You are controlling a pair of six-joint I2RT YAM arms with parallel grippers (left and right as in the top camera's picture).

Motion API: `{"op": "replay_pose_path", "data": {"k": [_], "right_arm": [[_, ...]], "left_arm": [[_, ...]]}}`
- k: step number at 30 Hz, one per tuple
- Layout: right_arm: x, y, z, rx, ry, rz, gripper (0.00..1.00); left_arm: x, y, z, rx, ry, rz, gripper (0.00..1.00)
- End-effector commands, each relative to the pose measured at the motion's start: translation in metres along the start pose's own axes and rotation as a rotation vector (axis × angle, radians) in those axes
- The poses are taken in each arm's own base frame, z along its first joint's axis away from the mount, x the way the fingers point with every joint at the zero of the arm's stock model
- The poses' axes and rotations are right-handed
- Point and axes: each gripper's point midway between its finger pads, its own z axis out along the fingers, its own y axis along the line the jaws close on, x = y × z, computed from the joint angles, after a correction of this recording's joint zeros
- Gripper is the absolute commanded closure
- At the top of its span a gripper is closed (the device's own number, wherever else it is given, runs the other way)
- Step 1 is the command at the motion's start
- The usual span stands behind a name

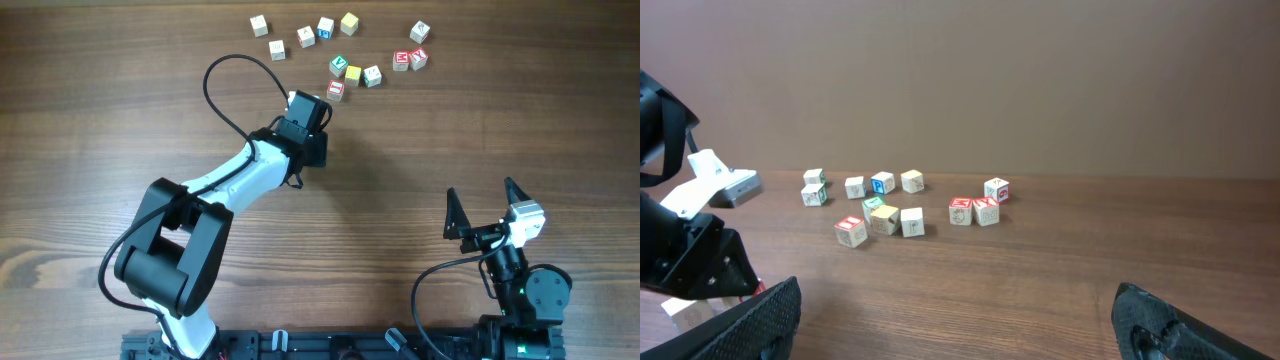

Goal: Form a circle
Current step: 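Carry the white block down and place it beside the first block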

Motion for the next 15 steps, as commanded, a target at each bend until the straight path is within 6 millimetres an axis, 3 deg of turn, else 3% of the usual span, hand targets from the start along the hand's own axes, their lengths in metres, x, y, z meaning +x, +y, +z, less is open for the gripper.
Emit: {"op": "replay_pose_path", "data": {"k": [1,4,8,12,15], "right_arm": [[-0.002,-0.001,0.000,0.006,-0.009,-0.005,0.00],[-0.002,-0.001,0.000,0.006,-0.009,-0.004,0.00],[-0.002,-0.001,0.000,0.006,-0.009,-0.005,0.00],[-0.002,-0.001,0.000,0.006,-0.009,-0.005,0.00],[-0.002,0.000,0.000,0.006,-0.009,-0.005,0.00]], "left_arm": [[-0.001,0.003,0.004,-0.015,-0.011,0.014,0.51],[-0.015,-0.001,-0.001,0.001,-0.060,0.023,0.41],[-0.054,-0.011,-0.039,0.034,-0.164,0.048,0.33],[-0.081,-0.010,-0.105,0.047,-0.264,0.037,0.23],[-0.085,0.013,-0.152,-0.040,-0.323,0.017,0.11]]}}
